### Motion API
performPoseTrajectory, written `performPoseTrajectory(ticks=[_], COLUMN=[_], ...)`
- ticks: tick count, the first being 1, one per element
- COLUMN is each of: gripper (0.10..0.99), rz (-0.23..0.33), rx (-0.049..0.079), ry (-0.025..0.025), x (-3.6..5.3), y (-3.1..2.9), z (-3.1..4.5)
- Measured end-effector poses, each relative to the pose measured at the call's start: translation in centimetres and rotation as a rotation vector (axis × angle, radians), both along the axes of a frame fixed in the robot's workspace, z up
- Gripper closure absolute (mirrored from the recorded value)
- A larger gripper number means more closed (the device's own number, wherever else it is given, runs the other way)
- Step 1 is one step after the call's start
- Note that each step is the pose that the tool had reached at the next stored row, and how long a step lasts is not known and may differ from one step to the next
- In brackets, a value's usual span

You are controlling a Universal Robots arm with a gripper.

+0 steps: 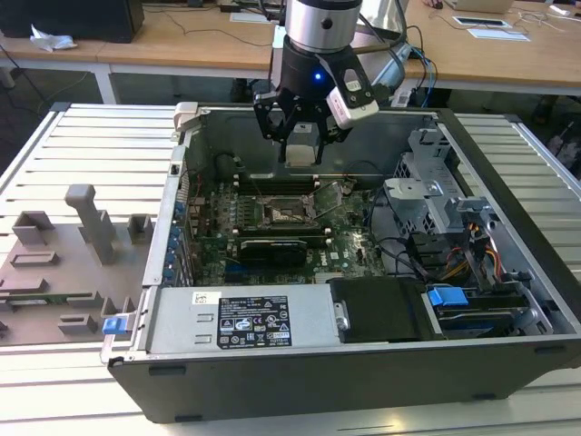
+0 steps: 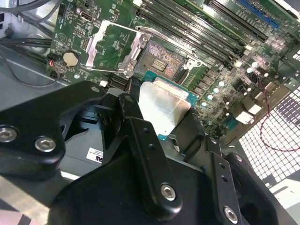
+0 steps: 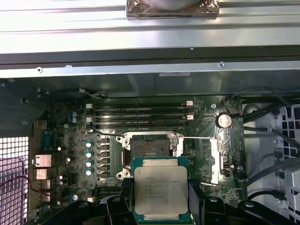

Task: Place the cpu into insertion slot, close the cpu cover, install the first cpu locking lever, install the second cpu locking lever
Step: 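Place the cpu into insertion slot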

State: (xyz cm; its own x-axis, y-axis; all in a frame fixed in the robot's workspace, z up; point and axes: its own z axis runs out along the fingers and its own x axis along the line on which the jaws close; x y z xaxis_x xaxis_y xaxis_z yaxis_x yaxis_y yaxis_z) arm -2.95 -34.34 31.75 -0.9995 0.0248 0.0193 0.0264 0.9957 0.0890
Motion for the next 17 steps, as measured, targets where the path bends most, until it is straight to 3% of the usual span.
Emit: performPoseTrajectory(ticks=[17], gripper=[0.541], rz=[0.000], rx=[0.000], ry=[0.0000], x=[0.00], y=[0.00], z=[-1.10])
